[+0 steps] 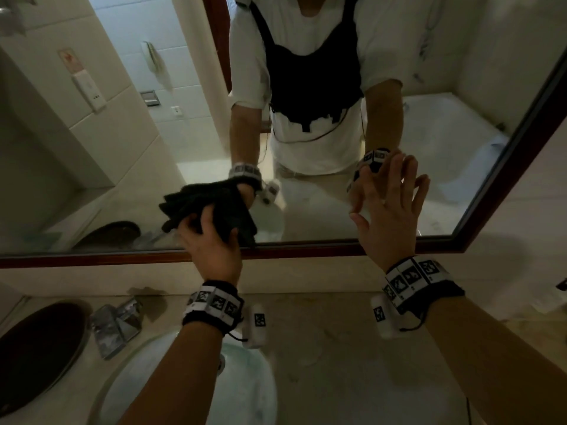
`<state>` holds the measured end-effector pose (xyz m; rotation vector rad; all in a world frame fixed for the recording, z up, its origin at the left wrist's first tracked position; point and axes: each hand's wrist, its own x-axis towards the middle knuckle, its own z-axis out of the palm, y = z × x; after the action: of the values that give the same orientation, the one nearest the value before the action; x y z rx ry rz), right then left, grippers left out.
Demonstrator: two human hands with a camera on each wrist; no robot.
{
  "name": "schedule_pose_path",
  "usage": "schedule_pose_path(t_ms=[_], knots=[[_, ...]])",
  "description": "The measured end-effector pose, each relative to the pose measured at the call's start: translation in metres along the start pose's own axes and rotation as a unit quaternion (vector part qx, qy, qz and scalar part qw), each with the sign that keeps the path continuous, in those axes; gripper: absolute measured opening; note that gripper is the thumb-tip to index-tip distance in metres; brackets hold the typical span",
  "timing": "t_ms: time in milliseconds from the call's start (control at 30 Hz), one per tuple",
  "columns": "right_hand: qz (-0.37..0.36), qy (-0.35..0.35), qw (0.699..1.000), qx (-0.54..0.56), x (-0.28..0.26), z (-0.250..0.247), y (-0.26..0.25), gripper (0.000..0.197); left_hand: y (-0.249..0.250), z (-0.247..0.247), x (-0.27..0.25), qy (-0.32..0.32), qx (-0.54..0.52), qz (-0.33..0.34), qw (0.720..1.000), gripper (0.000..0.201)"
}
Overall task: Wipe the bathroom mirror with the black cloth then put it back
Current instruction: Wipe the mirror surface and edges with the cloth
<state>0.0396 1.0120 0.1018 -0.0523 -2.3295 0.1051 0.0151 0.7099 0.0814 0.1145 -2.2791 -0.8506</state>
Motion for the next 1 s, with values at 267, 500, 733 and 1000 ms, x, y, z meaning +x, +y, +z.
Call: schedule_pose_path(t_ms=[267,500,733,1000], knots=[[-0.003,0.002,1.0,0.0,-0.002,0.002,0.002,0.092,0.055,0.052,-0.052,-0.063,-0.044,0.081,0.994,0.065],[-0.005,0.011,1.0,0.004,-0.001,0.004,0.003,0.09,0.009,0.031,-0.023,-0.035,-0.023,0.045,0.998,0.072],[-0.002,0.01,1.0,0.01,-0.003,0.009,0.003,0.094,-0.023,0.01,-0.006,0.001,-0.014,-0.009,1.0,0.077],[0.017,0.004,1.0,0.015,-0.004,0.006,-0.003,0.097,0.038,0.04,-0.042,-0.051,-0.048,0.084,0.994,0.064]])
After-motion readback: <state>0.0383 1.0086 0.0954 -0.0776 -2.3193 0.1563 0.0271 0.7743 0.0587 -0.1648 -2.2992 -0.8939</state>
